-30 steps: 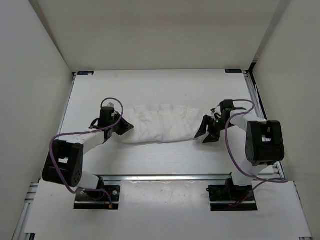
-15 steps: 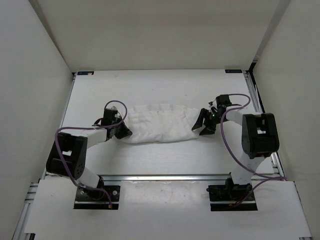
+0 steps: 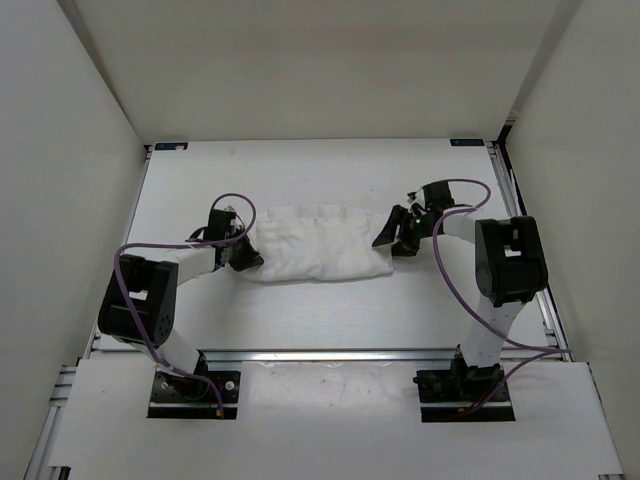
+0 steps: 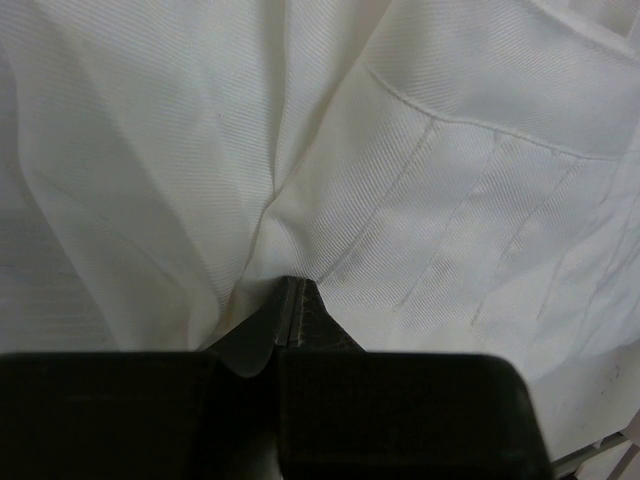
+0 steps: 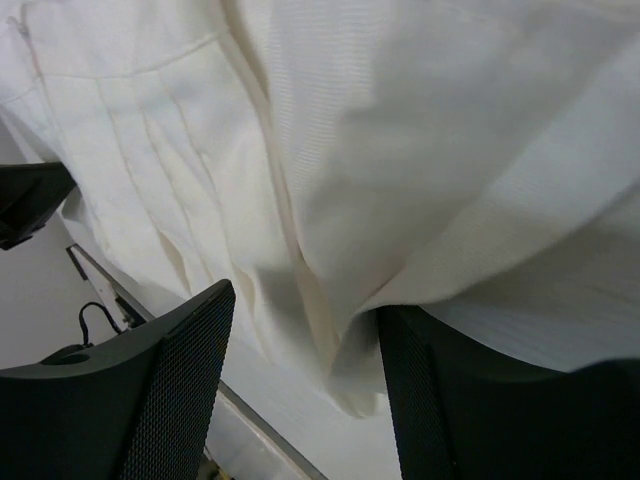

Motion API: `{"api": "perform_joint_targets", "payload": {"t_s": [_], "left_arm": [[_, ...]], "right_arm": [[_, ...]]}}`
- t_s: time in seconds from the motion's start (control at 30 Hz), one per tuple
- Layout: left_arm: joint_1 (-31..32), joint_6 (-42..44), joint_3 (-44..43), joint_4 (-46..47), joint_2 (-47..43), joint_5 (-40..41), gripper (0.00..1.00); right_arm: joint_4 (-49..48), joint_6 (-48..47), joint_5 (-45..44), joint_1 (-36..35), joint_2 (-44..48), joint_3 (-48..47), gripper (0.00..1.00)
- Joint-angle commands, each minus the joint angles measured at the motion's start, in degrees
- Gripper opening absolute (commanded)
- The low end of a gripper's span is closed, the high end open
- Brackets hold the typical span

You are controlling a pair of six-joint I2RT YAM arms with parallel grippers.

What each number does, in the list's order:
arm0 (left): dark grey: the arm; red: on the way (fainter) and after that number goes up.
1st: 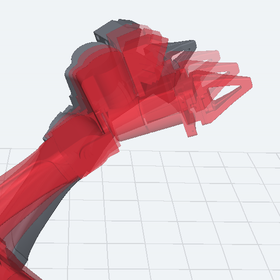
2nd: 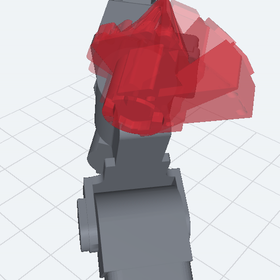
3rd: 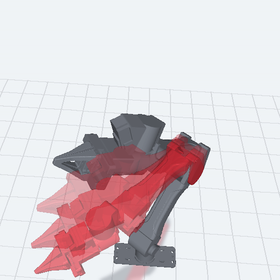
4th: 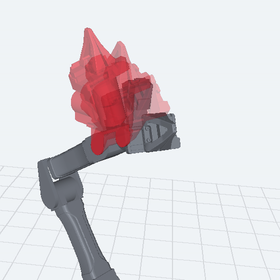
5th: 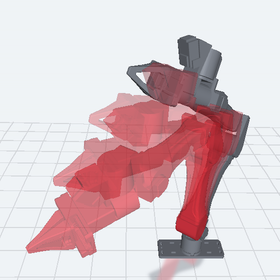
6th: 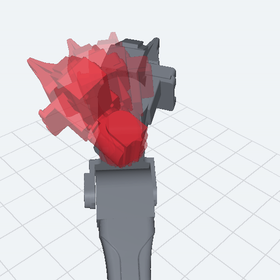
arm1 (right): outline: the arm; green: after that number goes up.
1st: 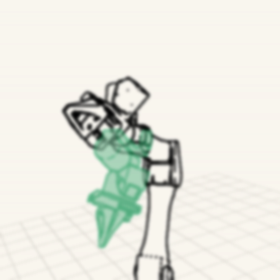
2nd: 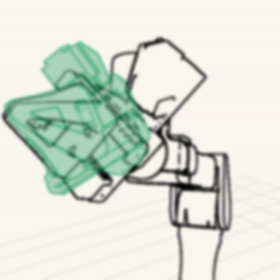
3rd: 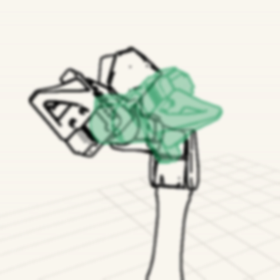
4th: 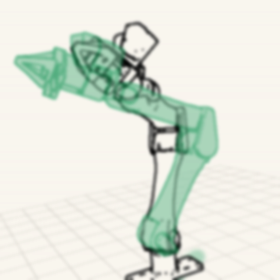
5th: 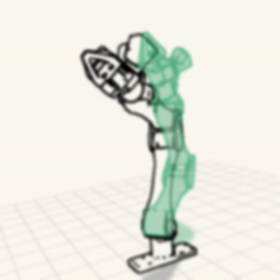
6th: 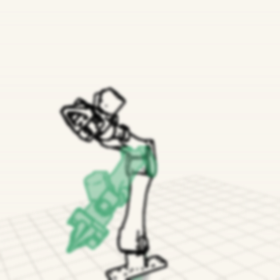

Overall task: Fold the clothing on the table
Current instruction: Fold the skirt

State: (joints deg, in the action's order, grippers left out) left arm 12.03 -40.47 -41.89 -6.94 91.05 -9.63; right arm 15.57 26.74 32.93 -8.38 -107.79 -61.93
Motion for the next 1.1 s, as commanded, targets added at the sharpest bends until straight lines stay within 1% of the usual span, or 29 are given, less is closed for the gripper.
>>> {"api": "perform_joint_targets", "payload": {"t_s": [0.0,0.1,0.13,0.2,0.23,0.27,0.33,0.43,0.6,0.73,0.87,0.93,1.07], "left_arm": [[-0.3,1.3,-1.0,-1.8,0.4,0.8,0.00],[-0.4,1.2,-0.6,-1.9,0.7,1.2,0.00],[-0.9,1.3,-0.6,-1.8,0.6,0.9,0.00],[-0.3,1.4,-0.3,-1.8,0.6,0.9,0.00],[-0.5,1.4,-0.5,-1.7,0.5,1.0,0.00],[-0.5,1.4,0.0,-1.8,0.3,0.6,0.00],[0.0,1.4,0.2,-1.3,0.2,0.6,0.00],[1.9,1.9,0.1,-1.7,0.1,0.8,0.00],[13.1,3.4,-3.3,-4.2,2.4,3.2,0.00],[17.4,1.3,-4.3,-2.6,4.1,1.5,0.00],[18.4,0.9,-5.4,-2.0,5.3,1.7,0.00],[17.9,0.5,-5.4,-1.9,5.2,1.5,0.00],[17.6,0.7,-4.8,-1.6,4.5,1.5,0.00]], "right_arm": [[-8.1,2.3,3.0,-2.3,-2.3,2.4,0.65],[-8.7,2.9,4.2,-3.2,-3.3,2.3,0.59],[-9.1,2.9,4.6,-3.2,-3.6,1.9,0.53],[-9.9,4.1,6.1,-3.4,-4.5,2.3,0.22],[-11.0,5.4,6.7,-3.0,-3.9,3.4,0.03],[-12.3,6.2,7.1,-2.3,-3.6,4.7,0.01],[-13.9,7.0,7.8,-0.9,-1.4,6.6,0.00],[-11.5,6.7,6.0,1.7,1.3,8.3,0.00],[-5.0,3.0,3.6,7.9,6.9,10.8,0.00],[0.5,0.2,0.9,12.0,11.0,12.3,0.00],[3.5,-1.1,0.2,12.1,14.1,11.0,0.00],[4.2,-0.6,0.6,9.8,16.1,8.9,0.00],[6.0,1.0,-0.1,4.0,18.4,0.8,0.00]]}}
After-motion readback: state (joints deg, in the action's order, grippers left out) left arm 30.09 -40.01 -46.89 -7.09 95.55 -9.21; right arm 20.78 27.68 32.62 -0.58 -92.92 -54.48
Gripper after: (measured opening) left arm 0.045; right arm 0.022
